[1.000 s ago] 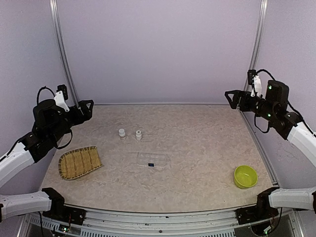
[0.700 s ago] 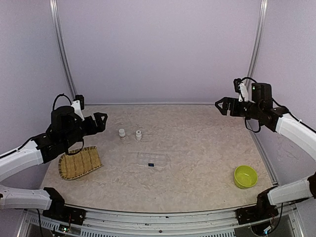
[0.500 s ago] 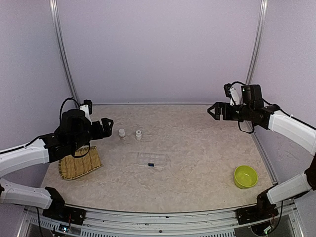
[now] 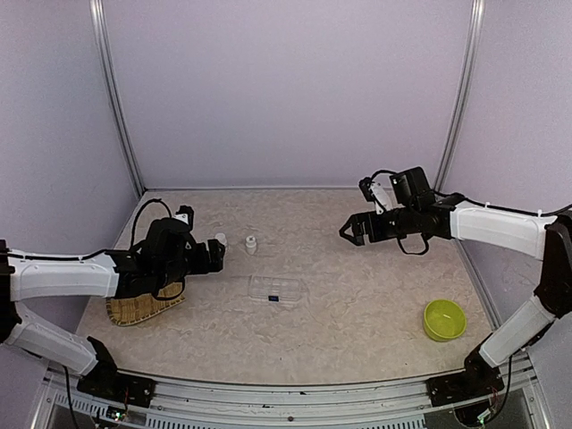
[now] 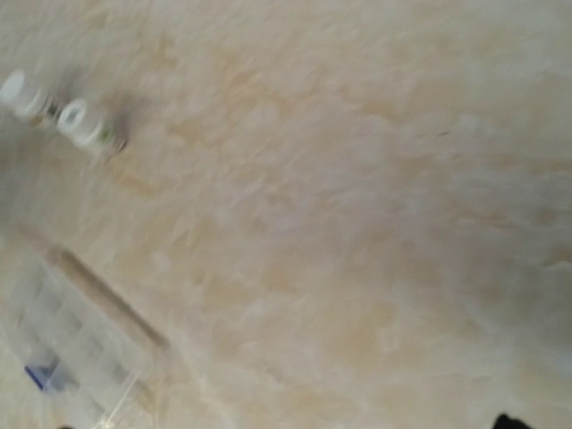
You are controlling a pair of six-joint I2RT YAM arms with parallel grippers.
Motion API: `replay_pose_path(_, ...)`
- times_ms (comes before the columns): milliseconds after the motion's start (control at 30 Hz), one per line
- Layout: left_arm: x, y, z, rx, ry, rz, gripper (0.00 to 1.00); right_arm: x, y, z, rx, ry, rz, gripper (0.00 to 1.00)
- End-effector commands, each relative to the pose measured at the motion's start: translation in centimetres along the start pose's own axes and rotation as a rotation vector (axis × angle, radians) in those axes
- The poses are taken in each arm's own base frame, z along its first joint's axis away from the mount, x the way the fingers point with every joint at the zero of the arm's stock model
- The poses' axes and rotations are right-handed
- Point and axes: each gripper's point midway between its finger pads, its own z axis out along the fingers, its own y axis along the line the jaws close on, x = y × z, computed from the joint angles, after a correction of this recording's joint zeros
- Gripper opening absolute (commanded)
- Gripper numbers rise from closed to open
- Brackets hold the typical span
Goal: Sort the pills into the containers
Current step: Pick up the pill container from the center of the board.
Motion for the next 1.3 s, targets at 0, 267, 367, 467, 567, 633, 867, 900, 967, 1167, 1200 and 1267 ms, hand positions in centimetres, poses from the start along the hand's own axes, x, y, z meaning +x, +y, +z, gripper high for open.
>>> replay_pose_path(0, 0.7, -1.9, 1.0, 0.034, 0.011, 0.003, 0.99, -0.4, 2.5, 1.4, -0.074, 0.003, -0.088, 1.0)
replay_pose_path(267, 3.1, -5.6, 2.7, 0.123, 0.051, 0.059, 0.99, 1.8, 6.1, 4.2, -0.169, 0.022, -0.349, 1.0)
replay_pose_path(367, 4.0, -6.5, 3.4, 0.14, 0.073, 0.066, 0.99, 1.9, 7.0, 5.0, -0.193, 0.012, -0.432, 1.0)
replay_pose_path(467, 4.4, -7.2, 3.7, 0.157, 0.085, 0.065, 0.99, 2.2, 8.7, 5.6, -0.266, -0.002, -0.531, 1.0)
replay_pose_path(567, 4.5, -7.7, 3.4, 0.172, 0.084, 0.068, 0.99, 2.9, 10.0, 6.6, -0.289, -0.007, -0.639, 1.0)
replay_pose_path(633, 4.5, -7.7, 3.2, 0.172, 0.081, 0.062, 0.99, 3.3, 10.3, 7.4, -0.291, 0.0, -0.695, 1.0)
replay_pose_path(867, 3.4, -6.6, 1.3, 0.164, 0.043, 0.024, 0.99, 5.9, 13.0, 9.1, -0.385, 0.055, -0.854, 1.0)
replay_pose_path(900, 3.1, -6.4, 1.0, 0.159, 0.034, 0.021, 0.99, 6.4, 13.4, 9.3, -0.395, 0.062, -0.873, 1.0)
replay_pose_path(967, 2.5, -5.9, 0.2, 0.153, 0.008, 0.01, 0.99, 7.2, 13.7, 9.8, -0.409, 0.083, -0.892, 1.0)
replay_pose_path(1167, 1.7, -5.0, -1.0, 0.141, -0.02, 0.007, 0.99, 9.2, 13.4, 11.7, -0.433, 0.18, -0.896, 1.0)
replay_pose_path(1200, 1.8, -4.9, -1.1, 0.139, -0.02, 0.006, 0.99, 9.4, 13.4, 12.0, -0.433, 0.189, -0.897, 1.0)
replay_pose_path(1267, 1.8, -4.7, -1.1, 0.138, -0.022, 0.003, 0.99, 9.7, 13.2, 12.4, -0.428, 0.2, -0.9, 1.0)
